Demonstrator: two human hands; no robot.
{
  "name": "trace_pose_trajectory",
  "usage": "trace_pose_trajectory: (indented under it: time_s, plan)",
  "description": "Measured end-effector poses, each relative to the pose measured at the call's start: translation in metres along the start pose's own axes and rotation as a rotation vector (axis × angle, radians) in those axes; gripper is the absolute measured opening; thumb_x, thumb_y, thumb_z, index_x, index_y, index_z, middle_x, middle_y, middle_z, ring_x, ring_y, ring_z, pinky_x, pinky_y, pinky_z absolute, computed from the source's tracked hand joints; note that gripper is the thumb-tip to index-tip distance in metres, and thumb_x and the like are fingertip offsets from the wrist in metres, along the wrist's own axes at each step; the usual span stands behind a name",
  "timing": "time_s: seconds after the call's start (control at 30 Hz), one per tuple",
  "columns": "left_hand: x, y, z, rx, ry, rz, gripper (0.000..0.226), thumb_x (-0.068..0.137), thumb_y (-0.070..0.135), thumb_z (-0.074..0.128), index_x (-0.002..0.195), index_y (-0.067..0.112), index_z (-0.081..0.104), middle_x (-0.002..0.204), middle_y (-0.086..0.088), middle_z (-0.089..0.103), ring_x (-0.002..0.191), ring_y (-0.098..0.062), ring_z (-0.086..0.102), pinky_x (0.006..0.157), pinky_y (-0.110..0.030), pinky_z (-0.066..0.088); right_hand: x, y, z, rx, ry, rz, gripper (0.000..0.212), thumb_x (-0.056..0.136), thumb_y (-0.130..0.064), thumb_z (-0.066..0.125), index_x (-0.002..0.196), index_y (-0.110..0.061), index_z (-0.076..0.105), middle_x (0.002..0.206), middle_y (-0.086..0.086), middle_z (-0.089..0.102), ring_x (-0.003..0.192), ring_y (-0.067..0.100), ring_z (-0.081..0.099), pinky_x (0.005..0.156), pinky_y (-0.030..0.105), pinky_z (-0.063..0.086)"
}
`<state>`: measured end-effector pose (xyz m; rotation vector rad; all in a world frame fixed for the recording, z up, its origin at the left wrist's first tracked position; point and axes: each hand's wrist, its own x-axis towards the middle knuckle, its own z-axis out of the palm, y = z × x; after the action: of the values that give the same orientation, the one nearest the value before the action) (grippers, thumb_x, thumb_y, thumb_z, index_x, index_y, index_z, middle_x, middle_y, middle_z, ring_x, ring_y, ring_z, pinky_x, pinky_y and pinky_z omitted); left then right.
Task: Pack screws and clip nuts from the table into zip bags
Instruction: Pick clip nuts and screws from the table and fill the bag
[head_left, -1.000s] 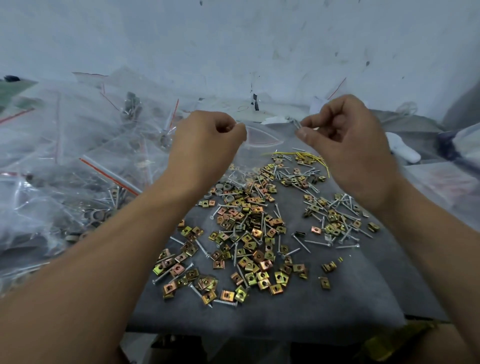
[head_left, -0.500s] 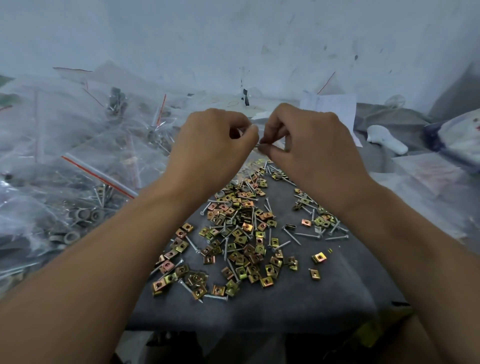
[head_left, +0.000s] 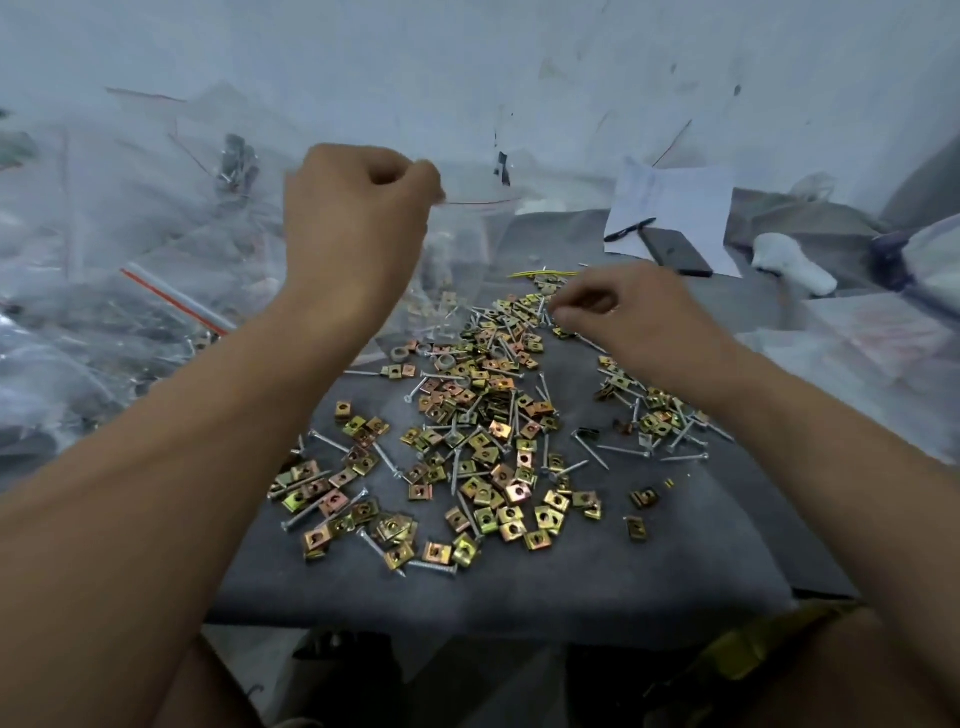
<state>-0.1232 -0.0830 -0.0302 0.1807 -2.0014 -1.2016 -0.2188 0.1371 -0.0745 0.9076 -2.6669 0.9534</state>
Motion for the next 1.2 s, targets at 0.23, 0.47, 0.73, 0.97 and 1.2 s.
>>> trace_pose_trajectory:
  time_s: [0.23,0.47,0.73,0.97,1.2]
  plan:
    - [0.002,-0.003,-0.001,-0.095,0.017,-0.077,0.024,0.089,0.023,0.061,0.078,0.018,0.082,0.061,-0.008,0.062,0.054,-0.022,0.05,0.051,-0.027,0.035,0.007,0.007,0.036,-0.186,-0.086,0.023,0.022,0.088,-0.019,0.08,0.108,-0.028,0.077,0.093,-0.009,0.069,0.077,0.001,0.055,0.063,0.001,0.032]
    - [-0.001,-0.006,0.0,-0.078,-0.018,-0.1,0.023,0.09,0.022,0.063,0.079,0.014,0.082,0.063,-0.016,0.062,0.055,-0.021,0.05,0.049,-0.023,0.036,0.005,0.01,0.042,-0.117,0.001,0.082,0.021,0.09,-0.022,0.079,0.109,-0.021,0.073,0.105,-0.006,0.068,0.095,0.011,0.06,0.082,0.023,0.042]
    - [-0.002,-0.006,0.001,-0.07,-0.063,-0.111,0.024,0.093,0.022,0.062,0.08,0.017,0.082,0.061,-0.004,0.064,0.051,-0.017,0.053,0.046,-0.021,0.039,0.01,0.013,0.038,-0.18,-0.043,0.066,0.009,0.09,-0.031,0.079,0.093,-0.027,0.072,0.091,-0.012,0.063,0.083,0.004,0.054,0.063,0.012,0.034]
    - [0.001,-0.007,0.001,-0.083,-0.061,-0.139,0.024,0.093,0.022,0.063,0.08,0.018,0.083,0.061,-0.003,0.064,0.05,-0.015,0.054,0.046,-0.02,0.039,0.009,0.012,0.037,-0.229,-0.049,0.0,0.003,0.097,-0.025,0.07,0.097,-0.024,0.067,0.094,-0.008,0.065,0.089,0.012,0.059,0.068,0.019,0.038]
    - [0.001,-0.008,0.0,-0.086,-0.055,-0.144,0.024,0.091,0.021,0.063,0.078,0.018,0.083,0.061,-0.002,0.064,0.049,-0.015,0.054,0.046,-0.019,0.039,0.008,0.014,0.029,-0.036,-0.027,0.136,0.011,0.094,-0.021,0.074,0.105,-0.02,0.073,0.1,-0.004,0.071,0.095,0.014,0.066,0.087,0.034,0.054]
